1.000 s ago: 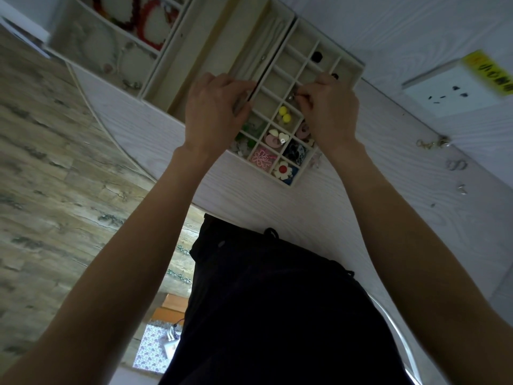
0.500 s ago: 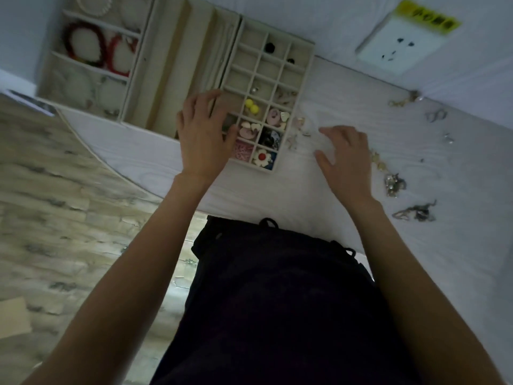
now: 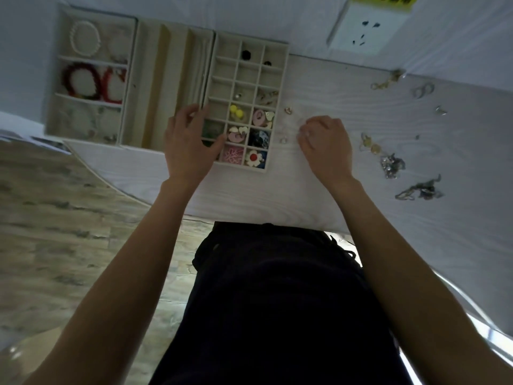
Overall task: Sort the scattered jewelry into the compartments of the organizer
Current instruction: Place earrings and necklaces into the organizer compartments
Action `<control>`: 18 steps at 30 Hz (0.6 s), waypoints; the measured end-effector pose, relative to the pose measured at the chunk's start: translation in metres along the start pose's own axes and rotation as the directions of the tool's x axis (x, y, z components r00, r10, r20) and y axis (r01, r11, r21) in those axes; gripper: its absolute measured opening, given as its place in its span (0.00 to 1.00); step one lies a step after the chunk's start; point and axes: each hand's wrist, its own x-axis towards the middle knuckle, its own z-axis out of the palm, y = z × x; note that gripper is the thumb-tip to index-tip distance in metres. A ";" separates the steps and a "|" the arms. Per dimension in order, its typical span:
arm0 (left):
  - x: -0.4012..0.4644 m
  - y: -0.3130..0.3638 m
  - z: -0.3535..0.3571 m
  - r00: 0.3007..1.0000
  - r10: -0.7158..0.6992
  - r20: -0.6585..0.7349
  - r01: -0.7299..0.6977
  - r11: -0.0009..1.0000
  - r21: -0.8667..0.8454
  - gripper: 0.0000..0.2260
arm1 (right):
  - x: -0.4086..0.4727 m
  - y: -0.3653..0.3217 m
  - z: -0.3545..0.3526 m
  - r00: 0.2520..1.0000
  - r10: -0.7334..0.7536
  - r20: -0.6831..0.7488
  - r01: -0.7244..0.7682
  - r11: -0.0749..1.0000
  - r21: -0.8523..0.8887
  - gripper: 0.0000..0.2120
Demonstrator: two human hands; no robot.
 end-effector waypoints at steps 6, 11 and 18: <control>-0.002 -0.001 0.000 1.000 0.010 -0.001 -0.010 1.000 -0.012 0.25 | 0.021 -0.005 -0.006 0.975 0.204 0.086 -0.196 0.976 -0.091 0.09; -0.004 -0.001 0.001 0.995 0.049 -0.086 -0.053 0.998 -0.035 0.22 | 0.026 -0.001 -0.005 0.986 0.105 0.130 -0.089 0.988 -0.127 0.10; -0.003 0.016 -0.011 0.943 0.176 -0.281 -0.252 0.932 -0.262 0.13 | 0.046 -0.048 -0.025 0.998 0.017 0.068 -0.049 0.867 0.497 0.05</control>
